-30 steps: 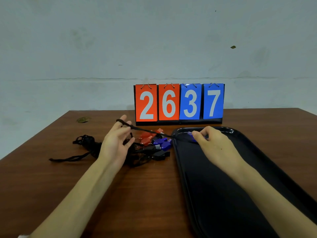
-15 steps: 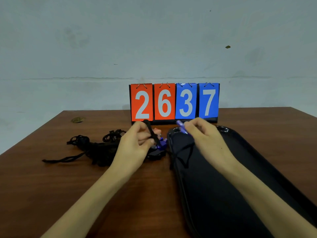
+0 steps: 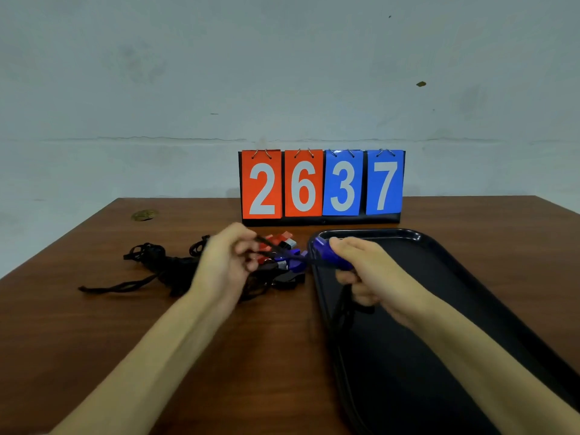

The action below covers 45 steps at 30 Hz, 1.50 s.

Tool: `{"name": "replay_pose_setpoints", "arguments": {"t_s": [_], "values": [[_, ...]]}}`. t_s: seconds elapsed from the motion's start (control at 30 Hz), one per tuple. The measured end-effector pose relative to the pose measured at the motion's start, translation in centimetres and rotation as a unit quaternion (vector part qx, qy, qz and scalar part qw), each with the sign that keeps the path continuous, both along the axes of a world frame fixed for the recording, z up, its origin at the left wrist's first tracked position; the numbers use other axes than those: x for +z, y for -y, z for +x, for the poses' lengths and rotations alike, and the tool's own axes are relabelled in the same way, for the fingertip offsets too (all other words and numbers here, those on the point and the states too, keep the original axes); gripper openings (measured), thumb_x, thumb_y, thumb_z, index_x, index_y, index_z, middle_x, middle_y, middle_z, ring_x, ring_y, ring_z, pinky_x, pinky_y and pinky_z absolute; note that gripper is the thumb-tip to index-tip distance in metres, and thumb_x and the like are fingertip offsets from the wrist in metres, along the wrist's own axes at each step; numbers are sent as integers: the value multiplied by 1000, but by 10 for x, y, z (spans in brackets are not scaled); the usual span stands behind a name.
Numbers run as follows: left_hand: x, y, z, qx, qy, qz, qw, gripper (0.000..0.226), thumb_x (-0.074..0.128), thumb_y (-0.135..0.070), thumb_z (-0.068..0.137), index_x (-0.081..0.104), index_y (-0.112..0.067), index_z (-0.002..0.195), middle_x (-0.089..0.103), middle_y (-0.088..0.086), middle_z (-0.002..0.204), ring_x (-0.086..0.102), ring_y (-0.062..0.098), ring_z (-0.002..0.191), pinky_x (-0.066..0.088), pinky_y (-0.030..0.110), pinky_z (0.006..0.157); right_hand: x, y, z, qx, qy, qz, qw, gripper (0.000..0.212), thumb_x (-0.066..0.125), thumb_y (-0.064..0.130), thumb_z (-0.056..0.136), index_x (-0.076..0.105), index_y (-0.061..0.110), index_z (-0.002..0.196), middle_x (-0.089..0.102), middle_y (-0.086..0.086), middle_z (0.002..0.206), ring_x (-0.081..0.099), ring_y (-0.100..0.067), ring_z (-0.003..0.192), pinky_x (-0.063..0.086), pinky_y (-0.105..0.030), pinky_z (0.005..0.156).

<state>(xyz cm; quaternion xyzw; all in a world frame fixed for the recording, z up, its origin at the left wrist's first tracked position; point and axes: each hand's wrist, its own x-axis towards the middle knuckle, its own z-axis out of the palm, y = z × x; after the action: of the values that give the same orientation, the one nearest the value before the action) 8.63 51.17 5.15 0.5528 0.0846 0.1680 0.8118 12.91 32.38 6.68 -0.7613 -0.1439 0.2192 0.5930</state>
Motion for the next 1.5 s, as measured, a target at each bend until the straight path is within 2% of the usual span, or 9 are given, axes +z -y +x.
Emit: {"name": "replay_pose_setpoints", "arguments": {"t_s": [0.2,0.3,0.37,0.47,0.73,1.07,1.2,1.33,1.5], "values": [[-2,-6,0,-42,1,-248,968,27,53,-22,89,59,-11,64,46,-2,56,52,14,68,46,32,82,-8,-4,3,-79,150,-93,981,29,40,39,96,55,15,95,55,3,71,45,-1,42,30,-13,41],[-6,-2,1,52,-32,138,989,19,53,-19,92,66,-10,81,53,-2,66,53,16,75,44,27,68,-9,-2,6,-119,183,-68,974,27,39,39,96,54,17,95,64,-1,73,46,1,39,30,-10,38],[-16,-5,3,194,-40,505,840,23,55,-23,90,55,-13,69,49,-1,76,47,15,76,35,25,64,-5,1,7,-150,174,11,973,25,41,37,95,55,16,100,62,-2,75,51,-2,48,37,-13,42],[-25,-3,2,285,-58,666,687,22,57,-32,86,46,-13,87,43,1,89,41,15,82,32,28,70,3,6,9,-162,141,108,971,29,48,36,92,57,17,112,60,1,103,59,-11,87,51,-23,69],[-19,54,4,-88,51,210,972,15,46,-23,95,57,-27,104,63,-2,105,61,13,100,53,28,85,2,4,3,-55,100,77,990,22,61,31,84,68,18,100,72,2,90,65,-7,82,51,-26,76],[-23,54,7,-10,118,242,963,28,51,-37,83,65,-18,98,69,-3,94,65,9,90,54,21,75,-2,3,-1,-28,60,87,994,24,70,22,78,68,20,102,73,2,93,67,-11,91,52,-29,82],[-5,63,22,-146,32,108,983,38,52,-40,86,55,-8,105,67,9,102,69,22,91,57,36,75,3,8,1,-95,67,138,984,28,71,17,78,66,19,106,73,2,95,67,-11,91,51,-27,78],[16,63,36,-321,-48,31,945,48,52,-47,84,50,-8,112,62,8,85,56,12,57,44,19,46,10,19,13,-154,68,223,960,32,67,18,80,63,13,112,70,-1,103,66,-11,90,52,-25,76],[34,47,49,-352,-43,151,923,14,57,-24,87,58,-10,88,55,3,69,42,6,42,31,14,36,12,22,21,-116,-32,367,923,24,56,14,89,59,5,111,69,-6,91,69,-12,82,56,-23,70]]}}
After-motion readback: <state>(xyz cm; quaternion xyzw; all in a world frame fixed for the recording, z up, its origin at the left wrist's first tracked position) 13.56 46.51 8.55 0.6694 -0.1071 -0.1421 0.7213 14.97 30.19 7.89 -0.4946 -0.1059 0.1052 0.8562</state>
